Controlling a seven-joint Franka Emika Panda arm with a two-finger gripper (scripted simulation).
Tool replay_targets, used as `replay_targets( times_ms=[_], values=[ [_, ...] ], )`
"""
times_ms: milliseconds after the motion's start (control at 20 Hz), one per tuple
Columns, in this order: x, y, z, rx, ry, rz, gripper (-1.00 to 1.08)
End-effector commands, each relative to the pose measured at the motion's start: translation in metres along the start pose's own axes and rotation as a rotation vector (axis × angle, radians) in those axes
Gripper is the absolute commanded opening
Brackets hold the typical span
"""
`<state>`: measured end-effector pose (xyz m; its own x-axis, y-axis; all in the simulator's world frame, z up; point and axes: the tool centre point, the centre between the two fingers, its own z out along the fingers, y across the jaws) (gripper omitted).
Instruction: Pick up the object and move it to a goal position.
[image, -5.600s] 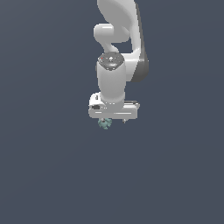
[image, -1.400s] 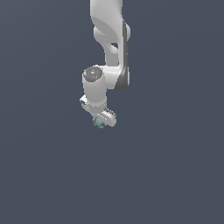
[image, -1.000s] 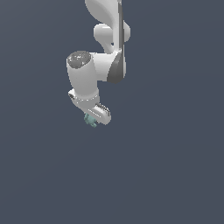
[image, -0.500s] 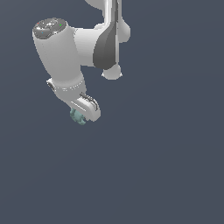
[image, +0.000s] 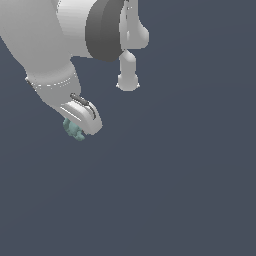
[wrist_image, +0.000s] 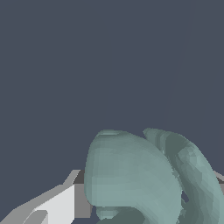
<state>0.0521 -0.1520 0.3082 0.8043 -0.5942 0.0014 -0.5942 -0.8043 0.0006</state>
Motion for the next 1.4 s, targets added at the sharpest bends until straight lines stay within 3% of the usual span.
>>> replay_targets(
  times_ms=[0, 700, 1350],
  values=[
    [0.008, 0.0, -0.013, 0.0, -0.001, 0.0, -1.0],
    [0.044, 0.001, -0.066, 0.0, -0.001, -0.001, -1.0],
    [0.057, 0.001, -0.083, 0.001, -0.001, 0.0, -1.0]
  ],
)
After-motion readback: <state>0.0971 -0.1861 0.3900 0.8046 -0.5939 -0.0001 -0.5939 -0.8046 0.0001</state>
